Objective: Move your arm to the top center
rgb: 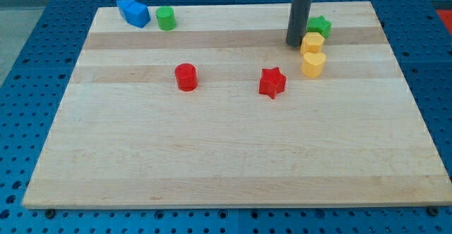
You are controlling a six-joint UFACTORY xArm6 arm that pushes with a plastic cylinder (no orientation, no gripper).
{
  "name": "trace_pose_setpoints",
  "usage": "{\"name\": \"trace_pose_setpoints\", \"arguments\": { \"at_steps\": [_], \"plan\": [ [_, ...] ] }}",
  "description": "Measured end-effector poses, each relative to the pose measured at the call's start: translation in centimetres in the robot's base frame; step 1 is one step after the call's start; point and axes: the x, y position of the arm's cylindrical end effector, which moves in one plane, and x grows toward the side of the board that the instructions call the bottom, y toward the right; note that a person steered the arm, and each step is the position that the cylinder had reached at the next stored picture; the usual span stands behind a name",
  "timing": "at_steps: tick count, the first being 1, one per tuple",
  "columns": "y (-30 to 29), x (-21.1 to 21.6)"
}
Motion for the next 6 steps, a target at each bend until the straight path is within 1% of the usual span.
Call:
{"name": "trace_pose_setpoints", "arguments": {
  "at_steps": [1, 2, 3, 4, 5, 6],
  "plan": [
    [-0.9, 0.0],
    [-9.4, 0.0],
    [-22.0, -0.3],
    [-34.0, -2.2],
    [-33.8, -2.2],
    [-24.3, -1.9]
  ]
}}
